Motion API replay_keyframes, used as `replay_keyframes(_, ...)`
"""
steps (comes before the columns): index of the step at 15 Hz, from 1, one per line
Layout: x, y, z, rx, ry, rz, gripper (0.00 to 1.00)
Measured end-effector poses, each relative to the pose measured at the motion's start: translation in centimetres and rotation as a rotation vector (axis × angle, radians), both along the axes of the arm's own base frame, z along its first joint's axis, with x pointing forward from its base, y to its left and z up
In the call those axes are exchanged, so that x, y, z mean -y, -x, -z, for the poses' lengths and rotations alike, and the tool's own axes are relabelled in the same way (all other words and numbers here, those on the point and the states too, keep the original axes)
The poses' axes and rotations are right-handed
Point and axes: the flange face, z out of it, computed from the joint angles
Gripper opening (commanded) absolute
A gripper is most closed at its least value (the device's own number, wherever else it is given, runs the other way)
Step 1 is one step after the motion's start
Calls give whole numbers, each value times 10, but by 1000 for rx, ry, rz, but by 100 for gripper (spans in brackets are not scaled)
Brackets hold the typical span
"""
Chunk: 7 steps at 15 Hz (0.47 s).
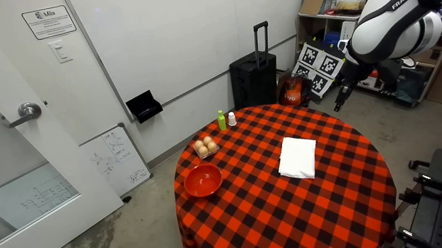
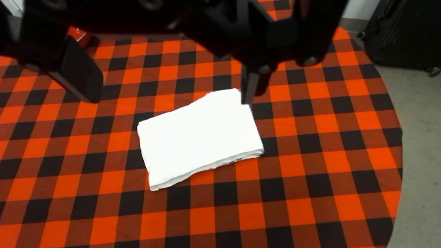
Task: Fold the white towel two times over
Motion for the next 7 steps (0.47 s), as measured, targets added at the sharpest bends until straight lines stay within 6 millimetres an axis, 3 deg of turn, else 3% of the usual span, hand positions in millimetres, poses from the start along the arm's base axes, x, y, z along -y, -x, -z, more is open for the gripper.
replay_keyframes(3,-14,5,-6,-36,8,-40,100)
replay_keyframes(7,-16,6,-10,-43,5,-43,100)
